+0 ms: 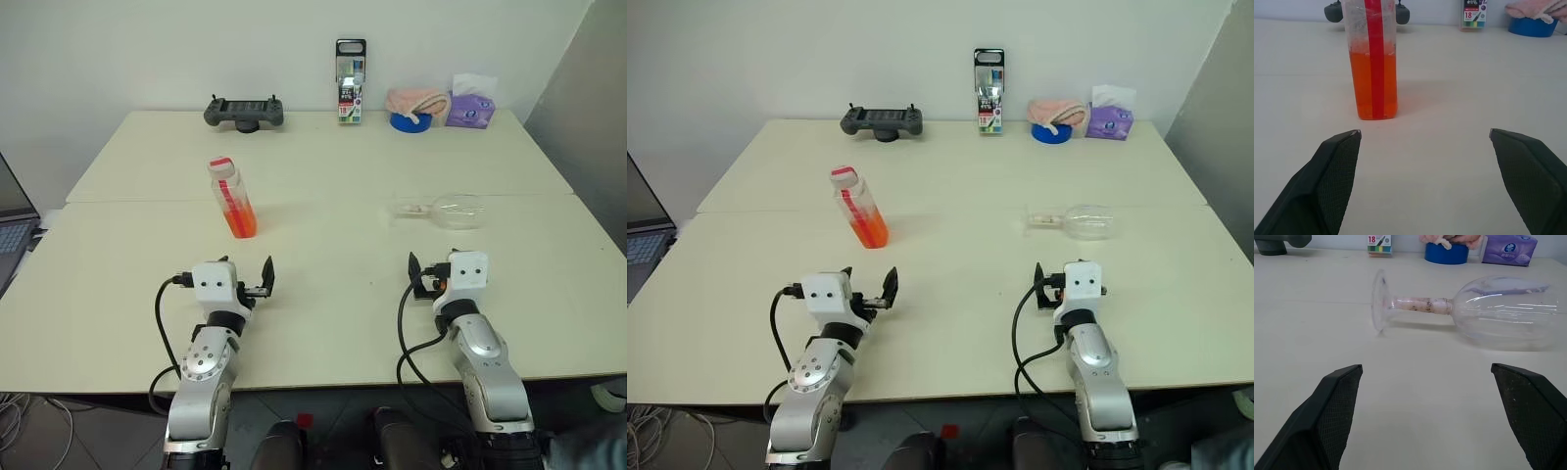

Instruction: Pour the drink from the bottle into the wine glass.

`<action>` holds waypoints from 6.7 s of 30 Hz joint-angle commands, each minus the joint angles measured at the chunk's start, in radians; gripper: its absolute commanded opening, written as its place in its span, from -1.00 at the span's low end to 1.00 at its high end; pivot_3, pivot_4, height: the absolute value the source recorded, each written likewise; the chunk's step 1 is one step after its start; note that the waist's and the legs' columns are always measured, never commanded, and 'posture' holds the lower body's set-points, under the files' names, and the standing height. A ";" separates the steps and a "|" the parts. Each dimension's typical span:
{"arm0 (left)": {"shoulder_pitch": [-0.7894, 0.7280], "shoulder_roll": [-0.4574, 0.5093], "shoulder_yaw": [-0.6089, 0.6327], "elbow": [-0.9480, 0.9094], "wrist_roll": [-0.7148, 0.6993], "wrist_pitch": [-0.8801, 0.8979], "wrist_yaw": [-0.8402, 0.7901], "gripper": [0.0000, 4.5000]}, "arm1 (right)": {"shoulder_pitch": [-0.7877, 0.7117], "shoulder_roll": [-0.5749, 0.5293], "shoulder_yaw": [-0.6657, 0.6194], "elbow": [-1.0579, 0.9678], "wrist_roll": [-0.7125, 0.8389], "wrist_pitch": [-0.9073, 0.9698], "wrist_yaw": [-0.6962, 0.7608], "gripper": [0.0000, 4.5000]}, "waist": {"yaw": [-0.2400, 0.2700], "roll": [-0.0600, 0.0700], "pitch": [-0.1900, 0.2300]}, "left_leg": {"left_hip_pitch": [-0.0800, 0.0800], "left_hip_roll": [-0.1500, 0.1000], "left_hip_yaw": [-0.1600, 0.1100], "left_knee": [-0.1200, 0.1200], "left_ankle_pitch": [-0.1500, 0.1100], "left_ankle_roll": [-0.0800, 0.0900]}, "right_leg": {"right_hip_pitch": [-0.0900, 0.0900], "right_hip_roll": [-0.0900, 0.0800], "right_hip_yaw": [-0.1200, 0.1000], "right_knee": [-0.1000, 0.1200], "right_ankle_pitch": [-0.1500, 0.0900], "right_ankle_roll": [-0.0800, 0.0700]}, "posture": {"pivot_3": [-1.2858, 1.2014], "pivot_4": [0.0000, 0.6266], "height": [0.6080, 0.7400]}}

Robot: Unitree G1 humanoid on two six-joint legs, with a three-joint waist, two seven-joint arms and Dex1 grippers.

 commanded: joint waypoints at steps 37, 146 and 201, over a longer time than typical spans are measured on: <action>-0.741 0.096 0.102 0.735 0.096 -0.213 0.146 0.99 | -0.403 -0.199 0.162 0.098 0.183 0.112 0.524 1.00 | 0.001 -0.003 0.001 | -0.001 0.000 -0.001 0.001 0.000 0.000 | 0.000 0.001 -0.001 -0.001 0.002 0.002 | 0.03 -0.52 1.00; -0.538 0.259 -0.191 0.179 -0.293 0.023 -0.880 -0.24 | -0.546 -0.311 0.025 -0.513 0.719 0.883 0.214 0.43 | -0.001 -0.003 0.005 | -0.002 0.010 0.002 0.001 -0.004 0.001 | -0.003 0.010 0.001 -0.002 0.002 -0.001 | 0.03 -0.52 1.00; -0.525 0.255 -0.194 0.172 -0.284 0.029 -0.869 -0.25 | -0.470 -0.314 -0.046 -0.483 0.597 0.757 0.360 0.91 | 0.001 -0.004 0.007 | -0.001 0.010 0.002 0.002 -0.005 0.003 | -0.002 0.010 0.001 -0.001 0.002 -0.002 | 0.03 -0.52 1.00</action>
